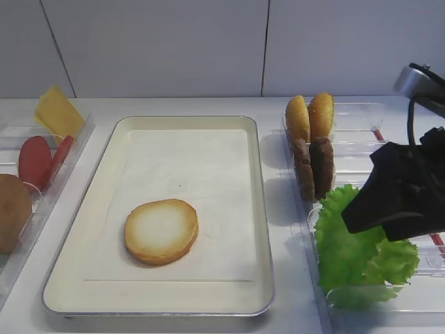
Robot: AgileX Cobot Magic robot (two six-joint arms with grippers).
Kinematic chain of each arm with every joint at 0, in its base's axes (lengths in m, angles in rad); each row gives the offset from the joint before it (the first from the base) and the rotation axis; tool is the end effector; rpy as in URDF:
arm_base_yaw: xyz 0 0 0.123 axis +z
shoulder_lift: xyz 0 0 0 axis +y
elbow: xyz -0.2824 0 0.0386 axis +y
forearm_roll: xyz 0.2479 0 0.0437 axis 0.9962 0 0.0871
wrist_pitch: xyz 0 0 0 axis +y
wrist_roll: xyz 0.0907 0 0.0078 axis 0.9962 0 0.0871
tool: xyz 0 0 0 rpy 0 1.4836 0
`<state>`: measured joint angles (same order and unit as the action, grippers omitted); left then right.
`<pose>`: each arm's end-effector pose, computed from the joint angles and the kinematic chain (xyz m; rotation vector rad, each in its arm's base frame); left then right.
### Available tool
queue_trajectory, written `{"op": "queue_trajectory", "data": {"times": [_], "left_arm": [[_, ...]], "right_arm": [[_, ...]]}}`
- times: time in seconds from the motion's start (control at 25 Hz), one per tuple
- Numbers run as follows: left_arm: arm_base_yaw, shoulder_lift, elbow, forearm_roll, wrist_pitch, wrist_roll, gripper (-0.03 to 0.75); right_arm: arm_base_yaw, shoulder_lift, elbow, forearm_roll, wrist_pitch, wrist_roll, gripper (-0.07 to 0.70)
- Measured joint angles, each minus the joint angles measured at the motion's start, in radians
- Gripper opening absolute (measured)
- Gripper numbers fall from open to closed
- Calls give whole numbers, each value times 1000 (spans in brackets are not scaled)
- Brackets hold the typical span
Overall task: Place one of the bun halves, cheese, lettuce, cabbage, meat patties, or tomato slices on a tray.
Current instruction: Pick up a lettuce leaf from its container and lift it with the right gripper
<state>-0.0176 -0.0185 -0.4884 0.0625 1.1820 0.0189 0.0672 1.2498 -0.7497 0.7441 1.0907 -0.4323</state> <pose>-0.0119 0.0055 0.2645 0.0315 2.1577 0.0769 0.1964 0.0681 0.2514 -0.2320 2.7974 0.9417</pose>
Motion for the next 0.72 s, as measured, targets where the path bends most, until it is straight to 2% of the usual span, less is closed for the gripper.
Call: {"op": "queue_trajectory", "data": {"times": [0.24,0.36,0.52,0.72], "left_arm": [[0,0,0,0,0,0,456],[0,0,0,0,0,0,456],[0,0,0,0,0,0,456],[0,0,0,0,0,0,456]], "right_arm": [[0,42,-1,27,-18,-28,451],[0,49,-1,30,-37,-31,414],[0,49,-1,32,-52,-31,314],[0,49,-1,20,-80,-31,146]]}}
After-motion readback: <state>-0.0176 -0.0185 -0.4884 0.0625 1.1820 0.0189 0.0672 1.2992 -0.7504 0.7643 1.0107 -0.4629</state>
